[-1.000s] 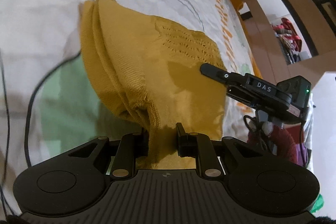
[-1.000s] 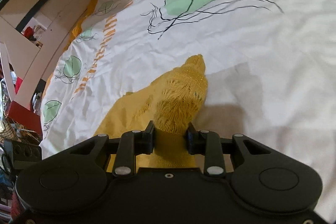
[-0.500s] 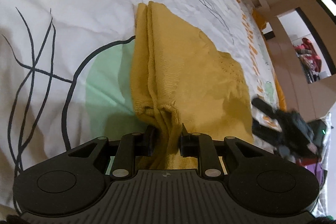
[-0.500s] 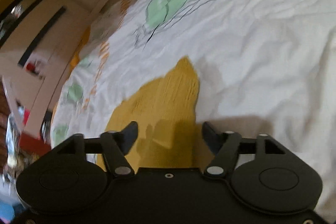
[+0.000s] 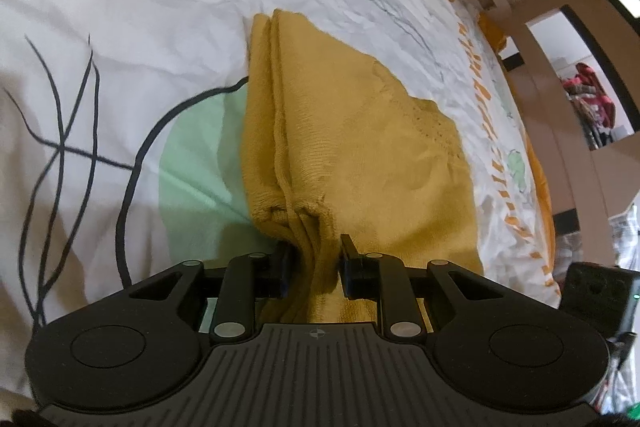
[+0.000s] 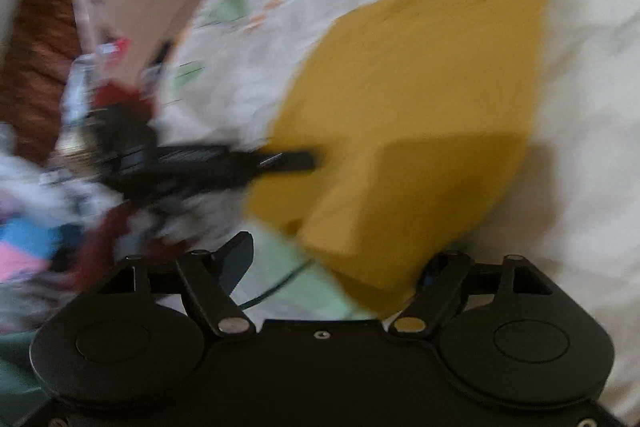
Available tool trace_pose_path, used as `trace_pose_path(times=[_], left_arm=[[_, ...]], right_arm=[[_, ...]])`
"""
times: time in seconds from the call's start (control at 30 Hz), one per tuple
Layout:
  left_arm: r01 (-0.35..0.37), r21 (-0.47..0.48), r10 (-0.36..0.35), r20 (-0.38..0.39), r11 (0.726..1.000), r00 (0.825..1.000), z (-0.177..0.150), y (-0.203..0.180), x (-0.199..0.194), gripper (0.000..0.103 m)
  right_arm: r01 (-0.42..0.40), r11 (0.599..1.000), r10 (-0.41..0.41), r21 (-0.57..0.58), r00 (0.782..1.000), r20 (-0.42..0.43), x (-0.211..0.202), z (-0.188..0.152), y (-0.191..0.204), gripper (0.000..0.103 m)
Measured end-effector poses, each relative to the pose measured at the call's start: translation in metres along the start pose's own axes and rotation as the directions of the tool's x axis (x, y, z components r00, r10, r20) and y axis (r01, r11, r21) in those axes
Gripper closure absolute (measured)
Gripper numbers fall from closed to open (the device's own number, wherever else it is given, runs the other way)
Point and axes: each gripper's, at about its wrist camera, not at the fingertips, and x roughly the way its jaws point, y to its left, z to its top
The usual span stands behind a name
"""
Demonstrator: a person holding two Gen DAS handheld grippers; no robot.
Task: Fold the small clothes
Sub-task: 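Open both grippers and release the folded sweater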
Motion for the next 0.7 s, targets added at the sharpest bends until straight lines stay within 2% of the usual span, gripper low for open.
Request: trace_pose_path(times=[0.07, 0.1, 0.2, 0.27, 0.33, 0.37, 0.4, 0.43, 0.47, 0.5, 0.6, 0.7], left_arm=[[-0.013, 0.027, 0.013, 0.006, 1.0, 1.0, 0.001, -0.006, -0.004, 0.08], [-0.023, 0.039, 0.023, 0.01, 0.999, 1.0, 0.001, -0.008, -0.006, 0.08], [-0.056, 0.091, 0.051, 0.051, 0.994, 0.997, 0.003, -0.016, -0.018, 0.079], [-0.096, 0.134, 0.083, 0.102, 0.986, 0.991, 0.005, -0.025, -0.025, 0.077], [-0.145, 0.179, 0.116, 0.161, 0.973, 0.98, 0.006, -0.034, -0.03, 0.076], [-0.172, 0.206, 0.133, 0.193, 0.963, 0.972, 0.007, -0.039, -0.032, 0.076], [-0.197, 0.229, 0.147, 0.218, 0.953, 0.965, 0.008, -0.045, -0.032, 0.076], [-0.213, 0.248, 0.155, 0.233, 0.945, 0.96, 0.009, -0.049, -0.033, 0.075], [-0.231, 0.27, 0.164, 0.249, 0.935, 0.954, 0.009, -0.054, -0.031, 0.075], [-0.243, 0.288, 0.169, 0.259, 0.926, 0.951, 0.01, -0.058, -0.028, 0.075], [-0.261, 0.335, 0.173, 0.27, 0.905, 0.947, 0.01, -0.067, -0.017, 0.075], [-0.271, 0.364, 0.183, 0.257, 0.891, 0.949, 0.011, -0.068, 0.001, 0.075]], right_arm=[[-0.087, 0.996, 0.087, -0.011, 0.995, -0.039, -0.006, -0.006, 0.009, 0.023], [-0.103, 0.994, 0.101, -0.027, 0.994, -0.051, -0.009, -0.008, 0.014, 0.023], [-0.054, 0.995, 0.051, -0.079, 0.998, -0.038, -0.023, -0.01, 0.029, 0.023], [-0.016, 0.996, 0.018, -0.087, 1.0, 0.022, -0.034, -0.004, 0.032, 0.023], [0.062, 0.993, -0.051, -0.097, 0.992, 0.114, -0.044, 0.0, 0.032, 0.023], [0.114, 0.988, -0.096, -0.106, 0.983, 0.159, -0.046, 0.002, 0.033, 0.024], [0.186, 0.977, -0.16, -0.106, 0.964, 0.212, -0.048, 0.006, 0.034, 0.033], [0.234, 0.967, -0.204, -0.099, 0.948, 0.245, -0.047, 0.008, 0.035, 0.048], [0.283, 0.954, -0.249, -0.094, 0.929, 0.275, -0.046, 0.01, 0.035, 0.057], [0.325, 0.941, -0.286, -0.092, 0.911, 0.296, -0.042, 0.012, 0.036, 0.07], [0.414, 0.907, -0.367, -0.078, 0.869, 0.332, -0.029, 0.016, 0.036, 0.072], [0.452, 0.888, -0.403, -0.083, 0.852, 0.334, -0.015, 0.023, 0.031, 0.072]])
